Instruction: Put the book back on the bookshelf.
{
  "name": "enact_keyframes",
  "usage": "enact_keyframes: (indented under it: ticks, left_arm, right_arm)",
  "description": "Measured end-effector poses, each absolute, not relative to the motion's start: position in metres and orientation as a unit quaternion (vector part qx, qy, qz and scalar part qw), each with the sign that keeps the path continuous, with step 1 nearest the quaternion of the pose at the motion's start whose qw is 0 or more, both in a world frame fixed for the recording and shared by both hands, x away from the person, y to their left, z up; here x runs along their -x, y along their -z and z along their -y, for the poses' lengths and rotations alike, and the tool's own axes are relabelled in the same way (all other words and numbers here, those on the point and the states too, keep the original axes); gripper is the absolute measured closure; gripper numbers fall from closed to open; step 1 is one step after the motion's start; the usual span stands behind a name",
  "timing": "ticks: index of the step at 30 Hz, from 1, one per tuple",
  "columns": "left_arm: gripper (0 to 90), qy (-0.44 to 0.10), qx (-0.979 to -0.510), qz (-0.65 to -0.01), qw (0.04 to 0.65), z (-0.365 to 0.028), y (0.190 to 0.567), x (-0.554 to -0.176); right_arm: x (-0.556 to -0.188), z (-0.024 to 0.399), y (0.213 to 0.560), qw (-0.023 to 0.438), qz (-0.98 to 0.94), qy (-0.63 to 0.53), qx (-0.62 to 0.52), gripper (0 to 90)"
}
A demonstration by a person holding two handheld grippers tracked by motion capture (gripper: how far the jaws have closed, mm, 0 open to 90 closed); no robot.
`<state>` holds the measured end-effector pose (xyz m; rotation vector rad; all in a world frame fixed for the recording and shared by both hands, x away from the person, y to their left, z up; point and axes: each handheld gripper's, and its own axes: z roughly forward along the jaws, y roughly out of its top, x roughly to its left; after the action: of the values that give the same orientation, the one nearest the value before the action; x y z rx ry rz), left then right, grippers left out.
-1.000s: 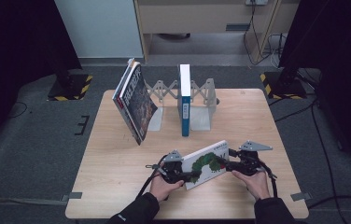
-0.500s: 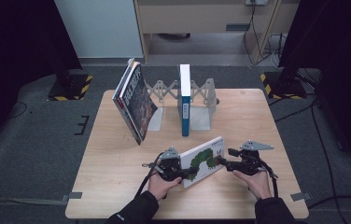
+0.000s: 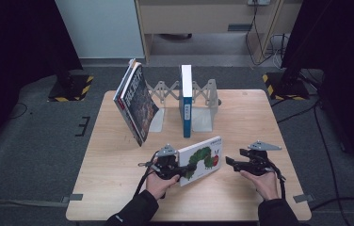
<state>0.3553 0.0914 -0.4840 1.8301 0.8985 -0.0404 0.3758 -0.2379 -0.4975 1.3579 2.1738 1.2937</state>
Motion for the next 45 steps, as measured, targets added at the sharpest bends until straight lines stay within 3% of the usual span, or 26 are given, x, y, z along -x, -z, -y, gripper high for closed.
enact_keyframes:
  ticks: [28, 45]
  left_arm:
    - [74.3, -0.063, -0.734, -0.401, 0.545, -0.107, 0.441, -0.368]
    - [74.4, -0.124, -0.724, -0.411, 0.539, -0.081, 0.426, -0.393]
  right_arm:
    - [-0.386, 0.272, 0.523, 0.178, -0.795, -0.303, -0.495, 11.3]
    - [-0.386, 0.277, 0.534, 0.190, -0.790, -0.310, -0.494, 6.7]
